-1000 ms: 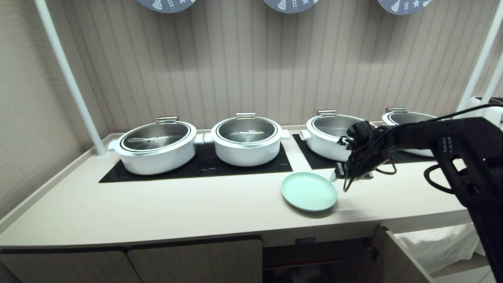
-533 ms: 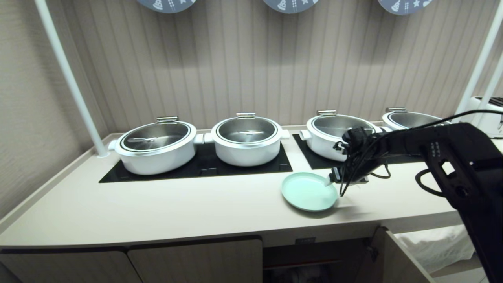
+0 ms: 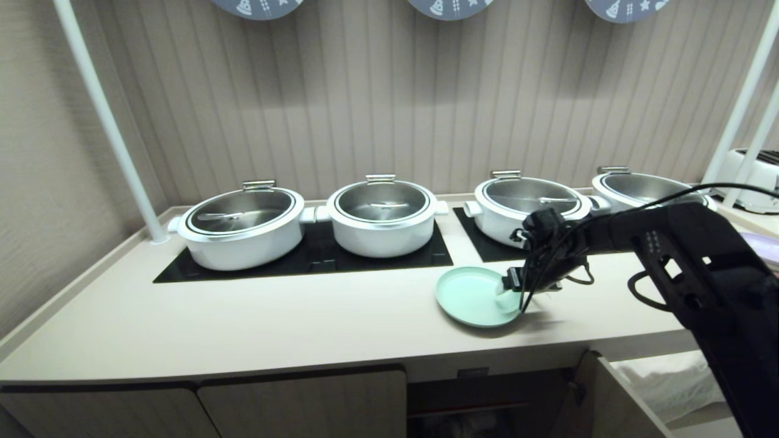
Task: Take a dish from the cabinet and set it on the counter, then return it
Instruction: Pick up the plate from the table
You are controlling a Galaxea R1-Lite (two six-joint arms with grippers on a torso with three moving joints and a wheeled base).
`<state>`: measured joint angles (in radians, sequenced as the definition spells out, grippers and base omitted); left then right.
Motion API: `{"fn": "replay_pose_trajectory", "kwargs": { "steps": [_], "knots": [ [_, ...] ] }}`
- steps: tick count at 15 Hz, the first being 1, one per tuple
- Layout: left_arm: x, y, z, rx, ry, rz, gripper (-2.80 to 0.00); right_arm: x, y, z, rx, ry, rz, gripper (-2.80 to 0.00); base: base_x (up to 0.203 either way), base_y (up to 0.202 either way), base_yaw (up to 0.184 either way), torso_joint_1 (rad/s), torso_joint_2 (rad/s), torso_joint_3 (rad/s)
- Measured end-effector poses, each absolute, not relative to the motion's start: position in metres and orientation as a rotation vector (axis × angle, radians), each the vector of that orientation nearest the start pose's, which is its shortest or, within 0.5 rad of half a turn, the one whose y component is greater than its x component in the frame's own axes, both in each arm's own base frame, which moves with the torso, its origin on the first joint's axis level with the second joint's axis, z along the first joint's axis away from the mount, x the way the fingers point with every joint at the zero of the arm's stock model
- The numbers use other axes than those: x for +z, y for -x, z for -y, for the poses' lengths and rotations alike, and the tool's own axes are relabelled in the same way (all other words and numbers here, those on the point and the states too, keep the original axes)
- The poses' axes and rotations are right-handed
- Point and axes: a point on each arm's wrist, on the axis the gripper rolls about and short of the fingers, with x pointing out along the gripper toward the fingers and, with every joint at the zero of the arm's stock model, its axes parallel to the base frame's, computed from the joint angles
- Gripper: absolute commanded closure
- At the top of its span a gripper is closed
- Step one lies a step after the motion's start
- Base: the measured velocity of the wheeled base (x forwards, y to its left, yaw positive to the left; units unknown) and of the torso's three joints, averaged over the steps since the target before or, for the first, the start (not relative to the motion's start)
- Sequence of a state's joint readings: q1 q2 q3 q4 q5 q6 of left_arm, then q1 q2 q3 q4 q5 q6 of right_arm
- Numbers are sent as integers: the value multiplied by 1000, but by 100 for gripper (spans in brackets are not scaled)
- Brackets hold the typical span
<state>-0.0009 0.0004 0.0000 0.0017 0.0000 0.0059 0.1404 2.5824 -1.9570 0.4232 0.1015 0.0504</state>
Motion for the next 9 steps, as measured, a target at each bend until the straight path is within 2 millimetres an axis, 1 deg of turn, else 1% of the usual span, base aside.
{"fn": "replay_pose_trajectory", "kwargs": {
  "steps": [3,9],
  "knots": [
    [75,23,0,-1,-6,-2,0,23,-487,-72,194,-24,-1066,-280,0,0,0,0,0,0],
    [75,23,0,-1,-6,-2,0,17,-486,-76,201,-19,-1077,-280,0,0,0,0,0,0]
  ]
}}
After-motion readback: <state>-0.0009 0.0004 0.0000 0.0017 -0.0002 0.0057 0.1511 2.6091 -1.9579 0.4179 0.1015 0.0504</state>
